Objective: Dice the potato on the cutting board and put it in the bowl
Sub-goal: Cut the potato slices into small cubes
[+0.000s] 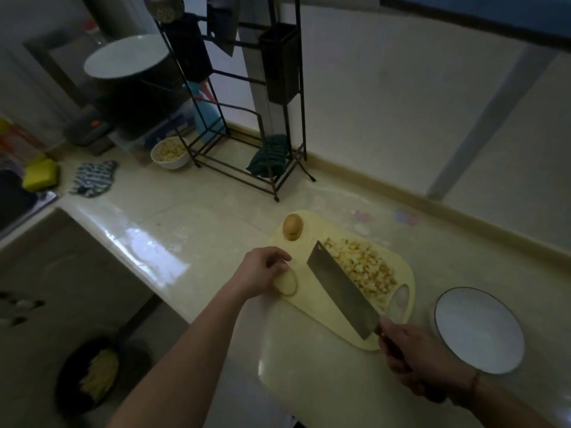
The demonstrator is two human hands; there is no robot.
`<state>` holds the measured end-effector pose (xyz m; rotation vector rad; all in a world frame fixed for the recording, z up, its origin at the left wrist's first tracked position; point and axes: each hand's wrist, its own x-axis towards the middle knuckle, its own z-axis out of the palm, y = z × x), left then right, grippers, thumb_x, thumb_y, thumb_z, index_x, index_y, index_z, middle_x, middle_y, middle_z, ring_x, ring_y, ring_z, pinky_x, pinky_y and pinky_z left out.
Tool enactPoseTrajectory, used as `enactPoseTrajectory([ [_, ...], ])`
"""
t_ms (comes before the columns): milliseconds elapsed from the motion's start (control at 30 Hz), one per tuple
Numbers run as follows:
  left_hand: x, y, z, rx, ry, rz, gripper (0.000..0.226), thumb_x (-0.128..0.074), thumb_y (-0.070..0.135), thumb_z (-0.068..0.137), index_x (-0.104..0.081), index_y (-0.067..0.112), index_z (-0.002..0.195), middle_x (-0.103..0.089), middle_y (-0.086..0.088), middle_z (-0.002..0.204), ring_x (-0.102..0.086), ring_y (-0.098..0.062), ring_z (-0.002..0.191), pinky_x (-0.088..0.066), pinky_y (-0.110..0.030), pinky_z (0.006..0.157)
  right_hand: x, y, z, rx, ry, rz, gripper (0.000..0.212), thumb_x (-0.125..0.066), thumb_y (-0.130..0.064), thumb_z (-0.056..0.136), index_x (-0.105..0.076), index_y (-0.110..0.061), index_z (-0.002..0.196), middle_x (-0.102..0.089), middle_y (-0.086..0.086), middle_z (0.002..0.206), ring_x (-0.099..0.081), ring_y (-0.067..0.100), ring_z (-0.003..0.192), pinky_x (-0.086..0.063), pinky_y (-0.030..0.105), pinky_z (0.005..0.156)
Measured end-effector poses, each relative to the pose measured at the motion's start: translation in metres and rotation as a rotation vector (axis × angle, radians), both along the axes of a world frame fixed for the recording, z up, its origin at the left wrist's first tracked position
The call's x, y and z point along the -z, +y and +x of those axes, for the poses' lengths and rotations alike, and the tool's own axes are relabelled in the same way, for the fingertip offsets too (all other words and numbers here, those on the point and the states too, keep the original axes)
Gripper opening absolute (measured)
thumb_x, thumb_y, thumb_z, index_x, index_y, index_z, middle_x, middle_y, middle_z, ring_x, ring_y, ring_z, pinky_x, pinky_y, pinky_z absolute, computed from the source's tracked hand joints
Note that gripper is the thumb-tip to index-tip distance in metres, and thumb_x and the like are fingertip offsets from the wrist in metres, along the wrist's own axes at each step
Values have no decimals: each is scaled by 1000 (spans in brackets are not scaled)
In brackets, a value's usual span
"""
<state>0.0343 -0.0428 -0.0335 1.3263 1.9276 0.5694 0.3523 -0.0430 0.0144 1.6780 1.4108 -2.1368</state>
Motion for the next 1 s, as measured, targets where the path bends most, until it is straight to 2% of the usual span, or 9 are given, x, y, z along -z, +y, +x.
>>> enactPoseTrajectory([
  [67,2,3,17,15,15,2,18,-64,16,96,-73,25,109,-68,9,101,-60,-6,95,-40,-4,72,-1,-1,3,-20,-7,36,50,-36,-62,93,-43,-15,77,-33,1,57,-23,14,42,-21,20,40],
  [267,3,-4,51,30,183,56,31,-65,18,94,-66,15,126,-64,-2,128,-53,-19,121,-37,-25,100,6,-20,-8,-70,-66,215,50,-37,-61,93,-44,-17,70,-39,-3,50,-32,14,38,-26,21,40],
  [367,7,-26,52,81,258,81,51,-74,26,88,-59,12,134,-55,-5,139,-44,-23,131,-31,-28,110,10,-24,-17,-104,-56,307,51,-36,-59,94,-45,-15,69,-43,-3,50,-37,11,35,-29,20,38],
  [433,16,-38,49,116,314,107,65,-82,31,79,-59,7,134,-52,-11,142,-46,-30,131,-35,-35,111,13,-23,-23,-177,-62,410,54,-33,-63,91,-45,-16,67,-45,-1,53,-38,6,36,-30,22,41],
  [533,24,-47,48,94,372,149,64,-79,40,76,-64,6,128,-57,-14,135,-53,-35,122,-43,-42,106,16,-22,-34,-197,-72,466,55,-31,-62,91,-47,-16,66,-49,0,56,-41,6,39,-30,22,44],
  [667,29,-51,48,145,423,242,50,-55,46,84,-70,9,114,-63,-14,125,-60,-35,109,-54,-44,93,19,-20,-47,-236,-109,548,55,-33,-58,95,-51,-16,64,-56,-1,58,-48,7,48,-37,25,52],
  [767,30,-49,46,171,488,330,39,-56,39,83,-72,16,110,-66,-7,118,-59,-32,103,-55,-42,86,19,-21,-50,-288,-115,594,54,-33,-54,97,-47,-18,60,-52,-6,54,-47,1,46,-34,17,49],
  [900,33,-47,48,233,489,421,27,-59,32,79,-74,18,97,-68,-3,103,-61,-28,95,-56,-37,72,24,-19,-48,-308,-113,690,53,-37,-53,96,-43,-20,56,-48,-6,52,-47,2,53,-36,20,56],
  [1000,40,-49,44,229,452,430,26,-57,34,84,-74,20,96,-67,-1,103,-61,-26,98,-58,-38,67,29,-19,-48,-289,-91,709,53,-37,-54,95,-43,-18,56,-48,-3,52,-49,4,53,-38,18,58],
])
